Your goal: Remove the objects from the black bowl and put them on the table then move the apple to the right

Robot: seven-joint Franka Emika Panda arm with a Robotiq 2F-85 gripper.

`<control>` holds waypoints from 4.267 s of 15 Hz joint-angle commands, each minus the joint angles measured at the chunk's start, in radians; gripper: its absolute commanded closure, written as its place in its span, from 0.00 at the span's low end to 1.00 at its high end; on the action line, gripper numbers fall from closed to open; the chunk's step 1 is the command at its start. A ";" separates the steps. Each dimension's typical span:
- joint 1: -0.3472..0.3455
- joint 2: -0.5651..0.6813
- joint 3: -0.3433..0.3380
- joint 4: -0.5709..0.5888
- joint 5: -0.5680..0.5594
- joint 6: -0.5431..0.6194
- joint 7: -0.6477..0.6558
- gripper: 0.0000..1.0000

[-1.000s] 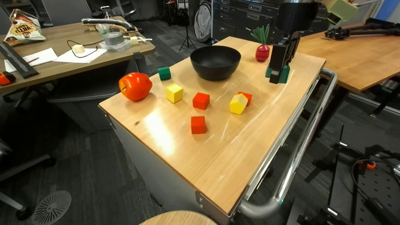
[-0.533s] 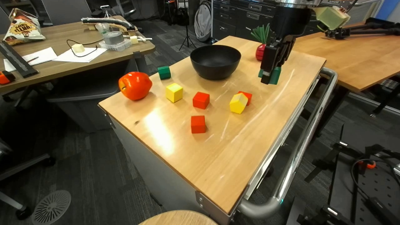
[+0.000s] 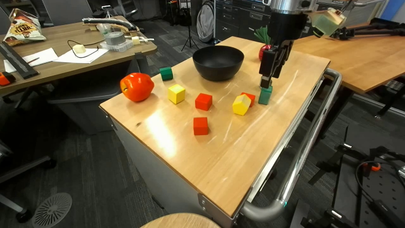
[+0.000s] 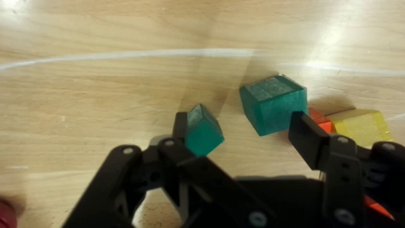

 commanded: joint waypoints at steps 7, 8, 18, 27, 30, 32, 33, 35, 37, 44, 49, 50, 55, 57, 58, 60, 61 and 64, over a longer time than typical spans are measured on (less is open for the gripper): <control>0.068 -0.182 0.056 0.069 -0.049 -0.026 -0.072 0.00; 0.087 -0.178 0.073 0.114 -0.070 -0.048 -0.075 0.00; 0.135 -0.157 0.082 0.155 -0.042 -0.039 -0.101 0.00; 0.165 0.107 0.167 0.481 -0.266 -0.102 -0.125 0.00; 0.171 0.242 0.184 0.635 -0.100 -0.105 -0.199 0.00; 0.149 0.333 0.201 0.740 0.012 -0.173 -0.280 0.00; 0.133 0.361 0.203 0.770 0.040 -0.216 -0.319 0.00; 0.149 0.311 0.197 0.683 -0.003 -0.163 -0.267 0.00; 0.136 0.353 0.198 0.726 0.006 -0.181 -0.288 0.00; 0.135 0.361 0.203 0.746 0.009 -0.194 -0.293 0.00; 0.142 0.366 0.201 0.765 -0.007 -0.207 -0.284 0.00; 0.148 0.374 0.198 0.783 -0.023 -0.218 -0.267 0.00; 0.162 0.507 0.192 0.993 -0.008 -0.354 -0.123 0.00; 0.181 0.579 0.180 1.089 -0.031 -0.383 -0.041 0.00; 0.191 0.616 0.174 1.137 -0.044 -0.403 -0.003 0.00; 0.232 0.696 0.141 1.231 -0.126 -0.446 0.097 0.00; 0.252 0.729 0.128 1.273 -0.169 -0.493 0.126 0.00; 0.242 0.701 0.142 1.202 -0.191 -0.483 0.092 0.00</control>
